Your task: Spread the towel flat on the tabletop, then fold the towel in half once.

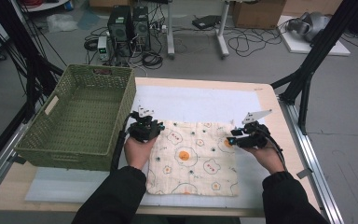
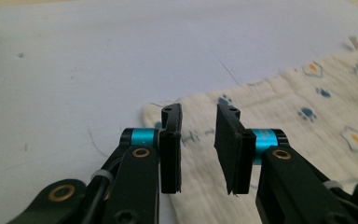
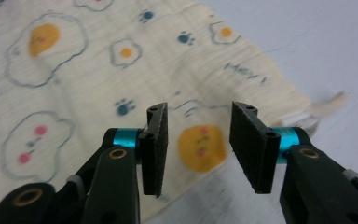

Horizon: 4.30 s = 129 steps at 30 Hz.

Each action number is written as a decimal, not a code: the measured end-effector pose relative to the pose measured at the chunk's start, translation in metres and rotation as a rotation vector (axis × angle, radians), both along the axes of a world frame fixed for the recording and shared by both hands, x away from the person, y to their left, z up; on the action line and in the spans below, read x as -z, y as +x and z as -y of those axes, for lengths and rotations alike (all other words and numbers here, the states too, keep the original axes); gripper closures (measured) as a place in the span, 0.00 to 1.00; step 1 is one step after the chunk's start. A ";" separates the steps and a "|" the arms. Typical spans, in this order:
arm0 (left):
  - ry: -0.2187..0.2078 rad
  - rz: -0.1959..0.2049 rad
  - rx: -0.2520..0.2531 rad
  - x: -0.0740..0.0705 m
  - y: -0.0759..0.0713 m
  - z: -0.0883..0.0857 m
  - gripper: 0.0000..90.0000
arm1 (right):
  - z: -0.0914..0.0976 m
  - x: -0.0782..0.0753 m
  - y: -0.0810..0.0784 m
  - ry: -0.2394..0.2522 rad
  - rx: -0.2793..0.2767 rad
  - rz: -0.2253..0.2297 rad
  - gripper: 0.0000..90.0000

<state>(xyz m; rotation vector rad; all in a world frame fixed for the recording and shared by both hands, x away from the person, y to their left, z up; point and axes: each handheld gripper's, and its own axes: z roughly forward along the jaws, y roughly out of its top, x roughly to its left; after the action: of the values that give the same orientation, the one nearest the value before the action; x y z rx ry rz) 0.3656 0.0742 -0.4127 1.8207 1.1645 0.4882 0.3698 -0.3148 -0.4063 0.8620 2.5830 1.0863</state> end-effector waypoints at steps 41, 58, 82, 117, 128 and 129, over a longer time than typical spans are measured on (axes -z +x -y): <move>0.053 -0.032 0.388 0.023 -0.105 -0.023 0.77 | 0.002 0.025 -0.111 0.208 -0.129 0.000 0.67; 0.029 -0.003 0.404 0.022 -0.090 -0.028 0.55 | -0.018 0.022 -0.069 0.251 -0.022 0.022 0.38; 0.034 -0.008 0.395 0.025 -0.090 -0.028 0.49 | -0.019 0.025 -0.069 0.223 0.004 0.054 0.24; 0.013 -0.006 0.260 0.011 -0.044 -0.018 0.65 | 0.007 0.016 -0.026 0.180 -0.004 -0.002 0.48; 0.048 -0.061 0.128 0.009 0.006 -0.006 0.69 | 0.016 0.003 0.021 0.111 0.096 0.007 0.53; 0.046 -0.077 0.106 0.013 0.010 -0.007 0.69 | 0.015 0.006 0.023 0.103 0.104 0.002 0.53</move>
<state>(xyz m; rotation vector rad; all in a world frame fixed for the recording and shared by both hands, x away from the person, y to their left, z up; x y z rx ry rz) 0.3753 0.0811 -0.4257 1.9450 1.1090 0.3902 0.3933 -0.3301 -0.4120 1.0055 2.4689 1.1975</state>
